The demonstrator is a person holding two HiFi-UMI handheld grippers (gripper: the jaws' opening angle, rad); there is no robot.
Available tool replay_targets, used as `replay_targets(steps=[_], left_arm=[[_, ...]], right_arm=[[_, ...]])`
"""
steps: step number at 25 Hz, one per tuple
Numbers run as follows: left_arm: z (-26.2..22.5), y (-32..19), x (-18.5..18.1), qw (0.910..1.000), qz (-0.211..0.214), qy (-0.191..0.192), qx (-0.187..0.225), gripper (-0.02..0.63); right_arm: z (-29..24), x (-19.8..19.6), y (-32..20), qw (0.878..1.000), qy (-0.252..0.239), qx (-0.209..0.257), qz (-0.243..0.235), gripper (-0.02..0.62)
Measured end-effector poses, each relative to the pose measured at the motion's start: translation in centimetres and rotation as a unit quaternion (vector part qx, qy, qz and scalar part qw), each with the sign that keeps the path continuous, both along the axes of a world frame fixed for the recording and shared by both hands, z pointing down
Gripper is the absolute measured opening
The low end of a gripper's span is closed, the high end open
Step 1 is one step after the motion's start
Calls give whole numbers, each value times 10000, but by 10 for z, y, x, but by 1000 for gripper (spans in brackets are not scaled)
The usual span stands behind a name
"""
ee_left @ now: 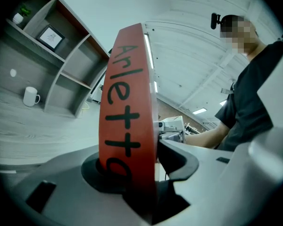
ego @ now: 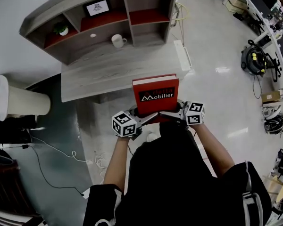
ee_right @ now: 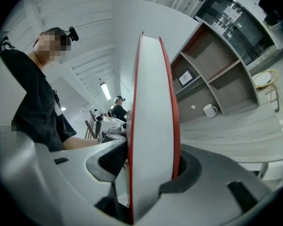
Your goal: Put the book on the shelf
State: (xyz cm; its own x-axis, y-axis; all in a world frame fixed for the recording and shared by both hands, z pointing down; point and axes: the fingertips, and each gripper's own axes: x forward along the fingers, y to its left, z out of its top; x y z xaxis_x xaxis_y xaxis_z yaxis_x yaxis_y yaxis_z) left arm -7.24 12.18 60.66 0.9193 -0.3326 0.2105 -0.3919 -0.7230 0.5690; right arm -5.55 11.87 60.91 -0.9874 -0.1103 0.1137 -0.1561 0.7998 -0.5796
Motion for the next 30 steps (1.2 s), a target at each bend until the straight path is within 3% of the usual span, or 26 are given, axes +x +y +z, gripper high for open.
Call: replay_targets(steps=[10,20,30], left_arm=[[-3,-129,18,9992,-292,-249,-68,232],[1,-235,36,9963,-649,-399,-397,236],[0,-316,35,9901,-1101,-855,-151,275]], right_arm=[[-3,20,-130,9999,-38,-21,-114,219],[0,38,-238,9990,0,-158,-416,229],[-1,43,-319,9987,105,117,-483,241]])
